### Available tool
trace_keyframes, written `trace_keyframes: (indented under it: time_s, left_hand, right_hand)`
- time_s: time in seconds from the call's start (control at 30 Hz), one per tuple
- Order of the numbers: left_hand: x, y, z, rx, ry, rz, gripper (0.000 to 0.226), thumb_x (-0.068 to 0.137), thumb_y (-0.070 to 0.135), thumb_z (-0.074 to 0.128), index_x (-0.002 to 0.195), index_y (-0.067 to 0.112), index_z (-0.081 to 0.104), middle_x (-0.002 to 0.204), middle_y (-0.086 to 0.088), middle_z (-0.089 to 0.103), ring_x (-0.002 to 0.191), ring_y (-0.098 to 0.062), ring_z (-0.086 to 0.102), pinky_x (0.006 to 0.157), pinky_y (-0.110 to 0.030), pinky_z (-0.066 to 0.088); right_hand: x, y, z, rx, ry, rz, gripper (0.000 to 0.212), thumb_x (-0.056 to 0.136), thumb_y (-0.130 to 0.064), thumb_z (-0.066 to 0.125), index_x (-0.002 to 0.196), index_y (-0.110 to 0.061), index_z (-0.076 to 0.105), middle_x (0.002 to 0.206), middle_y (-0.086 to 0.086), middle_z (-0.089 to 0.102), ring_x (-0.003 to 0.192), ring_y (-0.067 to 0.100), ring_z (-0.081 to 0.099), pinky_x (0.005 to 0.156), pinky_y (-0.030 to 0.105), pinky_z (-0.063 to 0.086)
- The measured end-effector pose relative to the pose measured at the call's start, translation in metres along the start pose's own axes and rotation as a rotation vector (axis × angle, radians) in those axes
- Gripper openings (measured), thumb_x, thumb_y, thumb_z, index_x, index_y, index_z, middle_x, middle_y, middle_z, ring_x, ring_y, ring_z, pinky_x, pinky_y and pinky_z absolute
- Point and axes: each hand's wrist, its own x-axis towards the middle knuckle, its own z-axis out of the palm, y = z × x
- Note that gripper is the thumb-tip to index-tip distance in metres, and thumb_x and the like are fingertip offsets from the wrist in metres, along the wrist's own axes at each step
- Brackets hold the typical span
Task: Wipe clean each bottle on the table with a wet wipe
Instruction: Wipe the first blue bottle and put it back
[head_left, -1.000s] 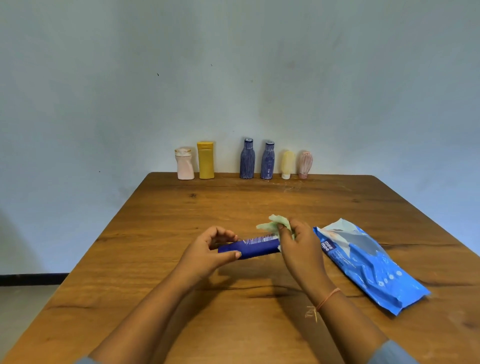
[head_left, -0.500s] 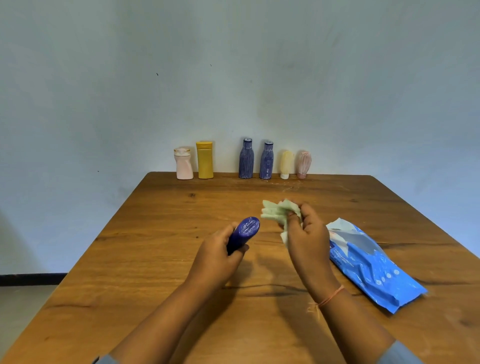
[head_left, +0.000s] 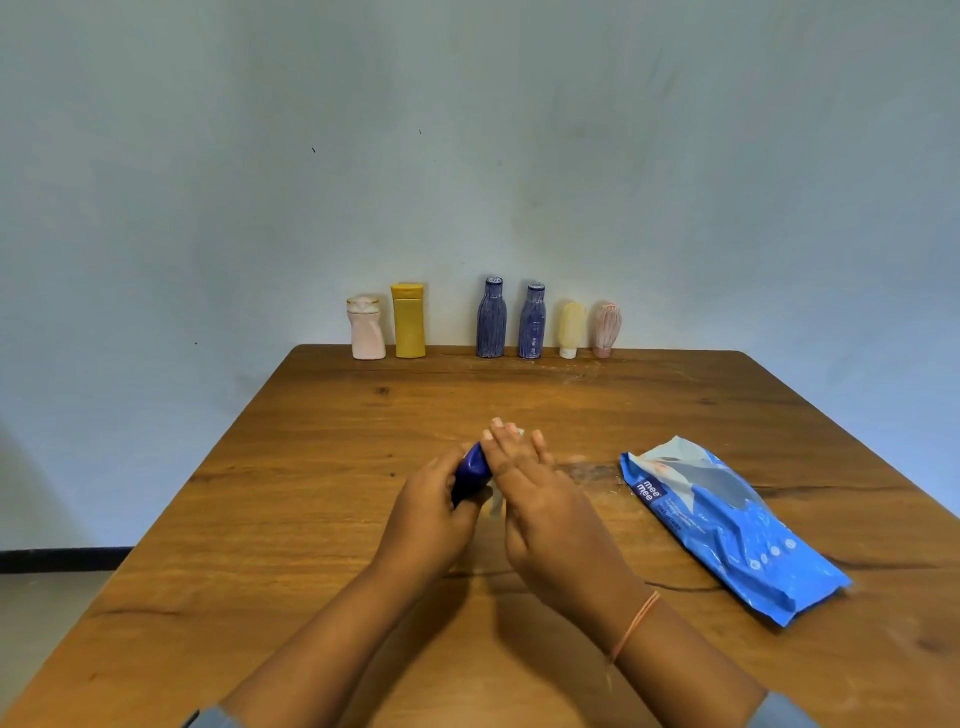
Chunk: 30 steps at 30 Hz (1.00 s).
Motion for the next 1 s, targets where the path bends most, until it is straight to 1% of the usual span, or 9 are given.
trace_keyframes:
  time_s: [0.23,0.4,0.5,0.6,0.7,0.8,0.87,0.93,1.0]
  left_hand:
    - [0.006,0.006,0.002,-0.039,-0.002,-0.054,0.028,0.088,0.008,0.057,0.085,0.036,0.056,0.082,0.022,0.060,0.081,0.009,0.059,0.067,-0.001,0.040]
    - [0.003,0.005,0.003,-0.048,0.008,-0.030,0.040,0.082,-0.001,0.058,0.104,0.031,0.056,0.095,0.006,0.066,0.088,-0.007,0.063,0.076,-0.019,0.049]
    - [0.002,0.006,0.001,-0.082,0.047,-0.059,0.042,0.082,-0.005,0.057,0.097,0.034,0.056,0.092,0.010,0.066,0.086,0.002,0.063,0.073,-0.009,0.046]
    - [0.003,0.007,0.004,-0.011,0.042,-0.085,0.035,0.089,-0.002,0.050,0.077,0.031,0.052,0.065,0.017,0.061,0.070,0.016,0.058,0.066,-0.004,0.039]
    - [0.003,0.013,0.002,0.017,0.050,-0.058,0.029,0.089,0.000,0.052,0.084,0.029,0.055,0.077,0.023,0.058,0.080,0.010,0.057,0.069,-0.002,0.040]
    - [0.002,0.015,-0.003,0.035,0.023,0.009,0.036,0.083,0.000,0.058,0.111,0.023,0.058,0.095,0.006,0.064,0.088,-0.006,0.061,0.079,-0.022,0.050]
    - [0.004,0.012,-0.003,0.013,0.027,-0.024,0.036,0.083,0.001,0.060,0.112,0.022,0.058,0.096,0.000,0.065,0.088,-0.012,0.062,0.079,-0.028,0.051]
    - [0.004,0.013,-0.003,0.014,0.042,-0.022,0.032,0.084,0.000,0.058,0.106,0.023,0.058,0.093,0.003,0.065,0.090,-0.017,0.064,0.077,-0.023,0.050]
    - [0.004,0.014,-0.001,0.051,0.021,-0.013,0.029,0.087,0.001,0.055,0.103,0.024,0.058,0.095,0.010,0.062,0.100,-0.019,0.062,0.072,-0.007,0.042]
  right_hand:
    - [-0.004,-0.019,0.002,0.016,-0.050,-0.142,0.060,0.076,-0.010,0.030,0.131,0.005,0.045,0.136,0.022,0.047,0.130,0.029,0.040,0.113,0.033,0.009]
    - [0.008,-0.003,-0.012,0.113,-0.077,-0.020,0.068,0.078,-0.023,0.017,0.141,-0.001,0.029,0.148,0.013,0.030,0.138,0.015,0.018,0.116,0.026,0.003]
    - [-0.001,-0.009,-0.007,-0.030,-0.042,-0.063,0.058,0.078,-0.013,0.030,0.131,0.005,0.045,0.136,0.022,0.047,0.129,0.030,0.041,0.115,0.033,0.013]
    - [-0.008,-0.022,0.002,-0.074,-0.025,-0.169,0.058,0.074,-0.013,0.035,0.128,0.002,0.050,0.132,0.020,0.051,0.128,0.028,0.042,0.112,0.030,0.002]
    - [0.002,-0.018,-0.005,0.039,-0.053,-0.171,0.060,0.076,-0.014,0.031,0.132,0.004,0.044,0.138,0.020,0.044,0.133,0.026,0.034,0.114,0.028,0.003]
    - [0.009,-0.003,-0.015,0.129,-0.060,-0.073,0.062,0.082,-0.023,0.017,0.141,-0.007,0.021,0.148,0.005,0.022,0.138,0.011,0.014,0.114,0.019,0.000]
    - [0.007,0.000,-0.015,0.065,-0.033,-0.067,0.060,0.083,-0.019,0.020,0.140,-0.004,0.025,0.147,0.010,0.027,0.137,0.015,0.018,0.114,0.028,0.009]
    - [0.001,-0.004,-0.007,0.001,-0.014,-0.094,0.056,0.082,-0.011,0.029,0.136,0.004,0.037,0.141,0.021,0.040,0.133,0.027,0.032,0.113,0.040,0.019]
    - [-0.005,-0.013,-0.001,-0.008,-0.014,-0.156,0.056,0.080,-0.010,0.033,0.133,0.006,0.040,0.138,0.023,0.042,0.132,0.031,0.035,0.114,0.036,0.009]
